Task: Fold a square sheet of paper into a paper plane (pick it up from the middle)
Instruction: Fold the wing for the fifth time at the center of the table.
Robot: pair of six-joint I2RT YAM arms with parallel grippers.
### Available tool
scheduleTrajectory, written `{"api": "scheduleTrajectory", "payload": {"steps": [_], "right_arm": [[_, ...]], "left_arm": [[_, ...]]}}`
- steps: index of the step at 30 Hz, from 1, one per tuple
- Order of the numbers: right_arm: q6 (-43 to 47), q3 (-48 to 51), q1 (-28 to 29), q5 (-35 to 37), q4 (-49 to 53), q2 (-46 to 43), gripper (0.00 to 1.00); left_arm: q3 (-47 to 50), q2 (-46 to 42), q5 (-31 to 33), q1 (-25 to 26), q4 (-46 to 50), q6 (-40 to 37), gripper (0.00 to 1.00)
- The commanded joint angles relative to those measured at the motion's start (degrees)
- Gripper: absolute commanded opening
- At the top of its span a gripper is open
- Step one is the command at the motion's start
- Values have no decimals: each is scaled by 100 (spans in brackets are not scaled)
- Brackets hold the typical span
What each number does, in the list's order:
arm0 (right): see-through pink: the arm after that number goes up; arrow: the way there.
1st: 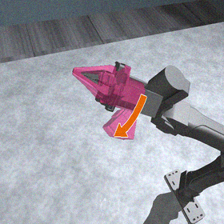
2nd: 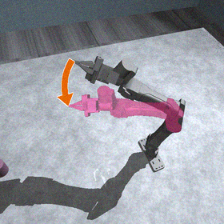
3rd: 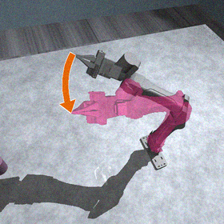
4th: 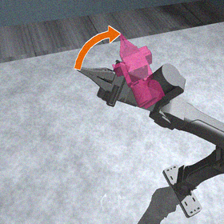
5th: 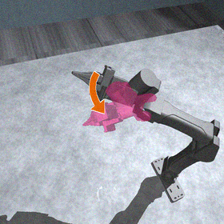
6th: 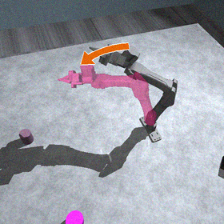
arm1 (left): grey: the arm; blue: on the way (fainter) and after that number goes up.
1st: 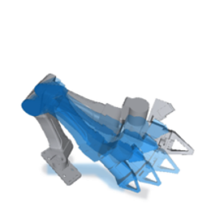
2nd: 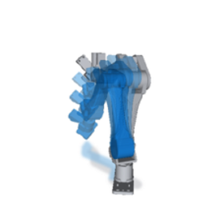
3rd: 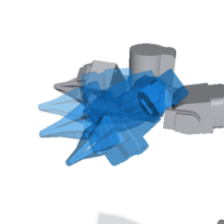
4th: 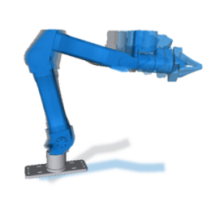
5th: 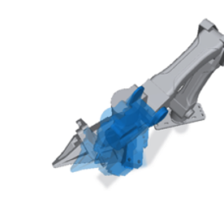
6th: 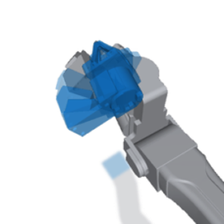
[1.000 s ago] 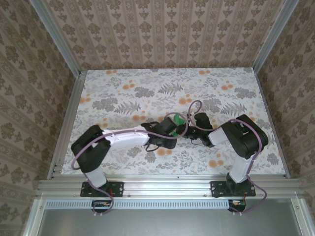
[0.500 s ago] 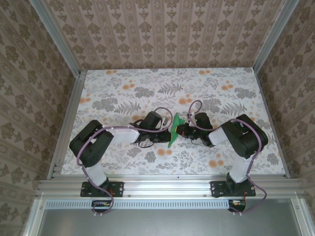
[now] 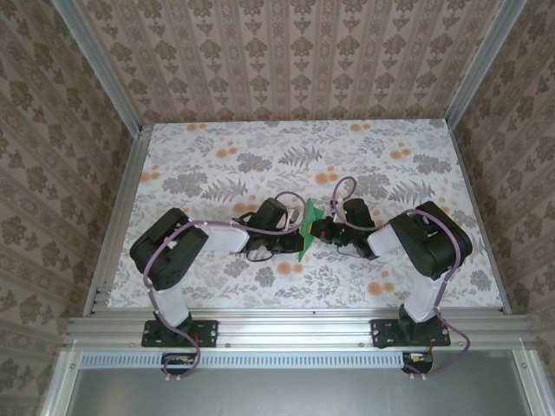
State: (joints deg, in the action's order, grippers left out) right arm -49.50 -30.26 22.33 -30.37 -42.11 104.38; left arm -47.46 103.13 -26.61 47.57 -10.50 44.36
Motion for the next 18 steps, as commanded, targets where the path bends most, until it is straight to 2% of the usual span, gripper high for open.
{"api": "scheduleTrajectory", "payload": {"steps": [1, 5, 9, 11, 14, 18], "right_arm": [[182, 155, -93, 1182, 836, 577, 0], [189, 152, -92, 1174, 852, 600, 1], [229, 161, -93, 1181, 880, 596, 13], [260, 169, -95, 1181, 902, 576, 16], [309, 174, -92, 1197, 956, 497, 15], [421, 141, -92, 1281, 1187, 315, 9]], "left_arm": [[27, 85, -121, 56, 21, -92, 7], [-52, 128, -86, 77, 128, -154, 7], [-219, 176, 73, 162, 485, -336, 7], [-290, 203, 145, 212, 619, -409, 6], [-374, 272, 233, 255, 798, -502, 6], [-481, 296, 359, 300, 1022, -625, 6]]}}
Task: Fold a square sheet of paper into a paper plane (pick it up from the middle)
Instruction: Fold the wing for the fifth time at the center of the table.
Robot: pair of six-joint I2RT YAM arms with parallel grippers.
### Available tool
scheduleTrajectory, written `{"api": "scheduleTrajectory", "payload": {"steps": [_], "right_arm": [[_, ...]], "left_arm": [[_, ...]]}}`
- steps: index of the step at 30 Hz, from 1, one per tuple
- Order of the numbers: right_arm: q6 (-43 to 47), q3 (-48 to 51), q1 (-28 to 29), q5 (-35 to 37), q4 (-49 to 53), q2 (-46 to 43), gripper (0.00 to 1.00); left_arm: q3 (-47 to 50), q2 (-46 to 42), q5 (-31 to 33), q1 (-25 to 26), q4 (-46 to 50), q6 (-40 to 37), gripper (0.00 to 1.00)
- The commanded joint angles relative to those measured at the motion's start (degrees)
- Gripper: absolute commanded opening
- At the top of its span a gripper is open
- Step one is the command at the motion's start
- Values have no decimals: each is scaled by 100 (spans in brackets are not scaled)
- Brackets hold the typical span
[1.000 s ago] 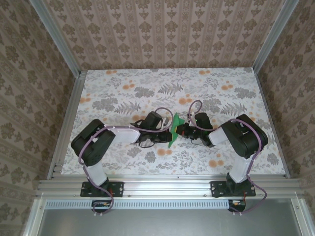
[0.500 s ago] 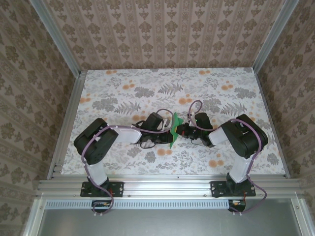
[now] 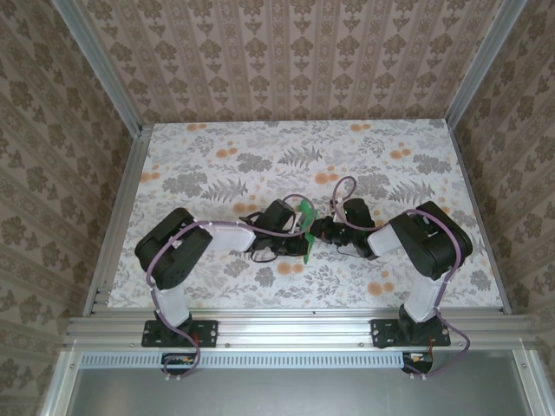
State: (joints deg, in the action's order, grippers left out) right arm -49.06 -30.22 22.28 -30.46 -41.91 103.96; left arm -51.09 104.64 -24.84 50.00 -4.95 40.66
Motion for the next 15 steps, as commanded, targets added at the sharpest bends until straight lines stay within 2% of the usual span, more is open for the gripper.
{"api": "scheduleTrajectory", "payload": {"steps": [1, 5, 15], "right_arm": [[417, 122, -84, 1315, 1244, 304, 7], [579, -40, -92, 1450, 1697, 247, 0], [626, -144, -93, 1525, 1909, 291, 0]], "left_arm": [[-145, 151, 200, 61, 498, -277, 6], [-185, 86, 184, 71, 532, -288, 6], [305, -234, -440, 96, -418, 151, 14]]}}
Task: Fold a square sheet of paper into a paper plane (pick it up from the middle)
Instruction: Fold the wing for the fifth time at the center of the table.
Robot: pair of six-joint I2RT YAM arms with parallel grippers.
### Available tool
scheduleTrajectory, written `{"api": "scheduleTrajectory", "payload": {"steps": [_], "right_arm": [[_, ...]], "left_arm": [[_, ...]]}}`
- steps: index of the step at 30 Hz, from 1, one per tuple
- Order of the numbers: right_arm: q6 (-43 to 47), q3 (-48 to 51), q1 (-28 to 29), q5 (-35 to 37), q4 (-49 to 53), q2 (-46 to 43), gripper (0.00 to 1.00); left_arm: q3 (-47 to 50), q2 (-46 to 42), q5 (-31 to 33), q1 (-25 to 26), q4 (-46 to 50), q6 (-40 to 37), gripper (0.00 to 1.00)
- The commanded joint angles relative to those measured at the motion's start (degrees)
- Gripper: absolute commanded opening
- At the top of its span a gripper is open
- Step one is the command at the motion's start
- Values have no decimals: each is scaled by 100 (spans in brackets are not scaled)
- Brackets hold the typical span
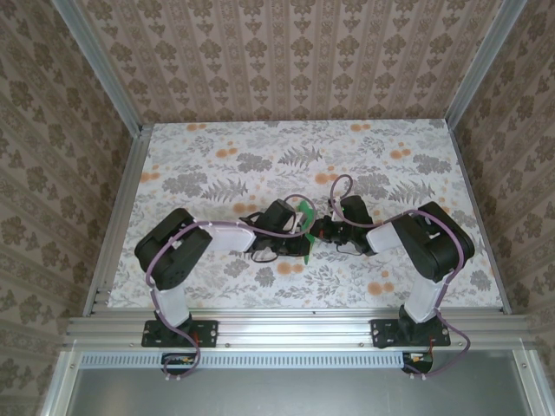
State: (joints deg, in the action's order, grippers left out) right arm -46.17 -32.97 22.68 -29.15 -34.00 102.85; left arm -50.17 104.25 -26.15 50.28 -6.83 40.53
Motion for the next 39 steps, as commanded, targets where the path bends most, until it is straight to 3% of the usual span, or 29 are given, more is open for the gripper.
{"api": "scheduleTrajectory", "payload": {"steps": [1, 13, 27, 39], "right_arm": [[337, 131, -132, 1394, 1120, 409, 0], [275, 157, -127, 1358, 1033, 482, 0], [223, 184, -130, 1381, 1009, 534, 0], [214, 159, -127, 1420, 1061, 538, 0]], "left_arm": [[258, -188, -328, 64, -265, 188, 15], [338, -162, -443, 178, -686, 209, 20], [82, 149, -78, 346, -7, -87, 19], [289, -385, -11, 405, 40, -90, 19]]}}
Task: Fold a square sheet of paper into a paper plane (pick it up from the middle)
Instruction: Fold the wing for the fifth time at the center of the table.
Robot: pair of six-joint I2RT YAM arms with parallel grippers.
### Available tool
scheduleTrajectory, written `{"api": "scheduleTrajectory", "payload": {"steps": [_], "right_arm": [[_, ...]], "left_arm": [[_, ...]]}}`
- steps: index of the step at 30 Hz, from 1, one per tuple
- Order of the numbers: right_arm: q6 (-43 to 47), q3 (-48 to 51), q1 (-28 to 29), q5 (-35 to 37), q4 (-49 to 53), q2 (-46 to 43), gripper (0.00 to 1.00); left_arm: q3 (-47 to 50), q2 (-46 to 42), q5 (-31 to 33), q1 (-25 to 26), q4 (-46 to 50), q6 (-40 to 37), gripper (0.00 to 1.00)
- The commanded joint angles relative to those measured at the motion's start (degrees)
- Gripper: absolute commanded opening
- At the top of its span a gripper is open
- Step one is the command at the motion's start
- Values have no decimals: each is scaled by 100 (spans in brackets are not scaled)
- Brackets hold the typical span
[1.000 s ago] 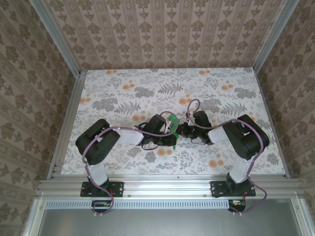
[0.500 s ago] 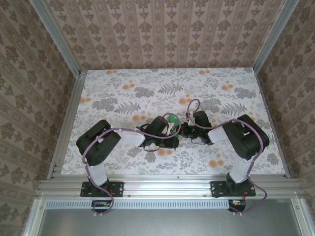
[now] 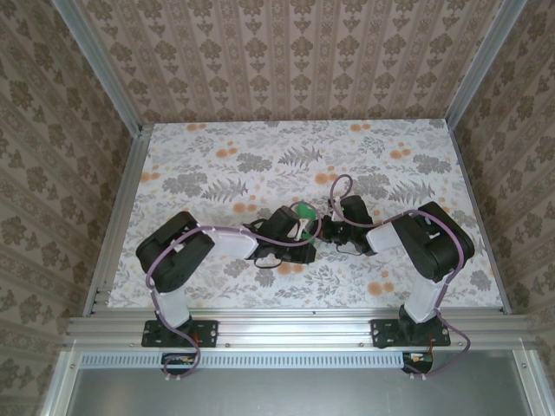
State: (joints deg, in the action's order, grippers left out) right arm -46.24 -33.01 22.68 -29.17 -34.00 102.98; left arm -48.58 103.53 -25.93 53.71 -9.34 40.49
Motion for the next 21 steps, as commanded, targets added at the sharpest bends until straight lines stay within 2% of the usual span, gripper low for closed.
{"api": "scheduleTrajectory", "payload": {"steps": [1, 8, 21], "right_arm": [[221, 157, -131, 1423, 1062, 530, 0], [223, 137, -130, 1414, 1066, 553, 0], [211, 93, -125, 1388, 1087, 617, 0]], "left_arm": [[138, -391, -55, 68, 262, -84, 19], [167, -455, -100, 71, 231, -103, 19], [86, -40, -105, 84, 295, -129, 19]]}}
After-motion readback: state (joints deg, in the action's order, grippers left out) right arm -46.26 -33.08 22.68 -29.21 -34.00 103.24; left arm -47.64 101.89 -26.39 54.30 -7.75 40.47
